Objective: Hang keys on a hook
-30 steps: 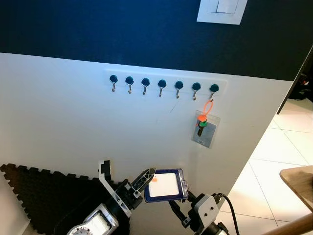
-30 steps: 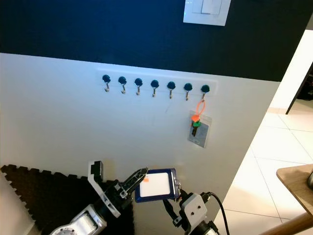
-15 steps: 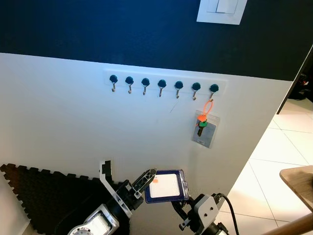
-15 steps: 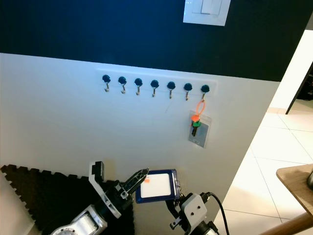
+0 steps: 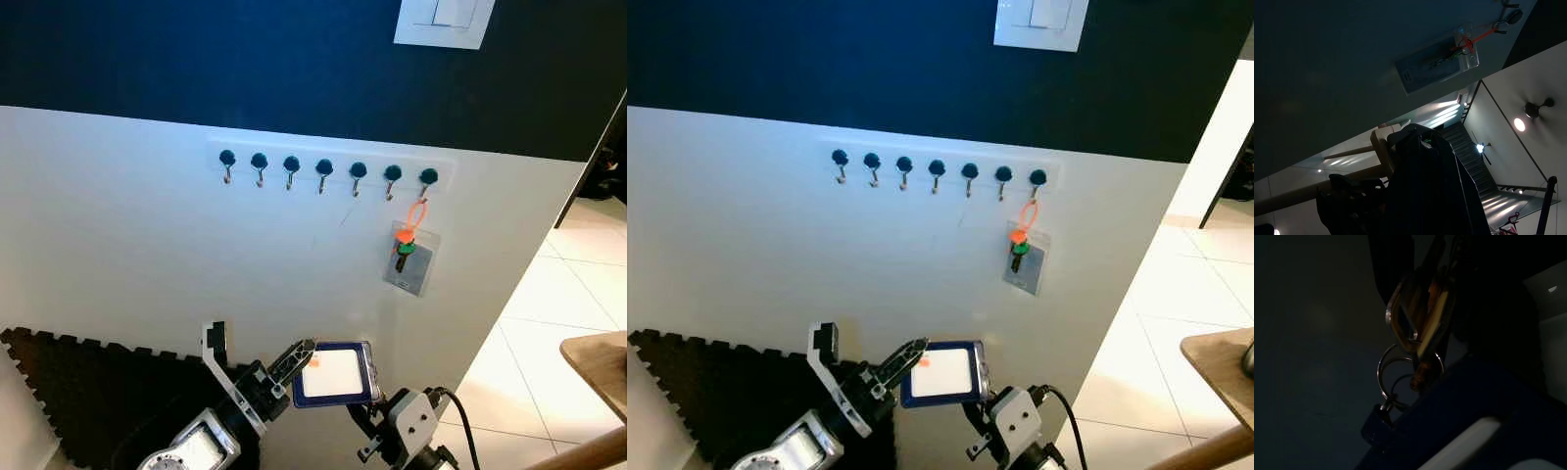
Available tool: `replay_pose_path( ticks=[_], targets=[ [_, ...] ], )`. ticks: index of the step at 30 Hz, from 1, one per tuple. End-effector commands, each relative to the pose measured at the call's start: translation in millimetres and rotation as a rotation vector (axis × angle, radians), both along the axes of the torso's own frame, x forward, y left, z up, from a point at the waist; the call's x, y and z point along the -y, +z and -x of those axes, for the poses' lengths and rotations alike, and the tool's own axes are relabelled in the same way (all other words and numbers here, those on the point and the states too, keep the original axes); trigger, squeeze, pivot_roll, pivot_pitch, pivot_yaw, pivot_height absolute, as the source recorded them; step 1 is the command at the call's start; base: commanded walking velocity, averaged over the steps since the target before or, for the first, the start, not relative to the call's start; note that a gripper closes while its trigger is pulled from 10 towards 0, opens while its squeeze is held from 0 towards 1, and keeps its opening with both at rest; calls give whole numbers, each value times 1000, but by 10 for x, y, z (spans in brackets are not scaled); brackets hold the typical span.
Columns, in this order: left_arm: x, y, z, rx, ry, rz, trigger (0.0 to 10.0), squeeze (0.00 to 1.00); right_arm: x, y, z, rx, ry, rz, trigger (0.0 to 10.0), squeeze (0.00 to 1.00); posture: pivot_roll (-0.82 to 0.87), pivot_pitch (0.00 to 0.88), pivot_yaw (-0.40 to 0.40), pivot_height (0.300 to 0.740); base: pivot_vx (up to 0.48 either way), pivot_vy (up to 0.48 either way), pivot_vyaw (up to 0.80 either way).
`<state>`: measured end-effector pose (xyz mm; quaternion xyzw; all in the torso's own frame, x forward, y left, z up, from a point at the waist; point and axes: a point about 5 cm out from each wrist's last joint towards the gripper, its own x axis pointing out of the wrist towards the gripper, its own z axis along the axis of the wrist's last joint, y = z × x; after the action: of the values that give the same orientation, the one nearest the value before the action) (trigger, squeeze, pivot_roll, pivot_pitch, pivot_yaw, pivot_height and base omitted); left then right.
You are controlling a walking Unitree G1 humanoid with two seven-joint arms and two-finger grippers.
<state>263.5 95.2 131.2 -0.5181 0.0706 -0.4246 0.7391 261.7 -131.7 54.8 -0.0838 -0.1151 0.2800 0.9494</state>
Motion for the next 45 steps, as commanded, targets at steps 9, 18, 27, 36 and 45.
replay_pose_path(
  ticks=[9,18,27,36,45],
  targets=[
    [25,-24,10,-5,6,-32,10000,0,14,-51,14,-22,-7,17,10000,0,52,76,-53,740,0,0,0],
    [16,-53,-1,-4,30,-67,10000,1000,35,-48,12,-21,-22,15,10000,0,51,78,-54,740,0,0,0],
    [-70,-169,-77,2,132,-211,10000,0,133,-83,41,-38,-52,35,10000,0,51,79,-53,740,0,0,0],
    [-174,-617,-108,-18,206,-729,10000,0,329,-62,-27,-70,-88,148,10000,0,49,80,-49,740,0,0,0],
    [-215,-911,-19,78,219,-1073,10000,0,486,-288,-16,-330,48,467,10000,0,42,81,-46,740,0,0,0]
  ],
)
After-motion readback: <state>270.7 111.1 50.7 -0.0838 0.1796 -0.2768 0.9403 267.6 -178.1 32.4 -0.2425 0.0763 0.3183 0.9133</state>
